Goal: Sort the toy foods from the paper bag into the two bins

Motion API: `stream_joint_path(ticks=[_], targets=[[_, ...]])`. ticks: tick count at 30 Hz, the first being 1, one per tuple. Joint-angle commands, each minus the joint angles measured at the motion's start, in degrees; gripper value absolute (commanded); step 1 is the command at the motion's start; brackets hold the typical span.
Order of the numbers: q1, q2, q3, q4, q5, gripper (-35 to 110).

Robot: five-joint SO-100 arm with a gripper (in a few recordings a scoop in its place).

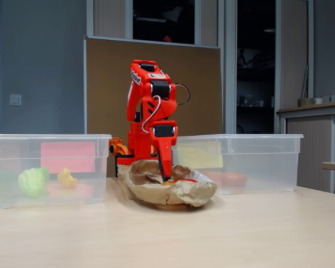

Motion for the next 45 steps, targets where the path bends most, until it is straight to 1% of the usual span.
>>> stream_joint_path(ticks=[1, 5, 9, 10, 12, 16, 20, 23, 28, 30, 36, 45], targets=[[-2.46, 3.52, -1.58, 2.9, 0.88, 30], [-3.69, 3.43, 1.05, 3.52, 1.23, 33], [-3.69, 3.08, 3.08, 2.9, -1.49, 40], [-3.34, 3.08, 2.99, 4.13, -2.2, 44], [-2.29, 3.08, 2.02, 6.68, -3.69, 47], [-1.14, 2.37, 0.35, 7.65, -9.58, 49], [-1.32, 1.23, -2.02, 8.26, -16.88, 56], [-0.88, 0.35, -4.83, 9.49, -22.5, 58], [-0.09, -5.54, -10.63, 9.84, -29.53, 65], [-0.09, -8.96, -13.71, 10.37, -30.67, 68], [-0.09, -15.12, -16.17, 8.09, -33.31, 70], [1.85, -14.94, -14.94, 9.23, -35.07, 71]])
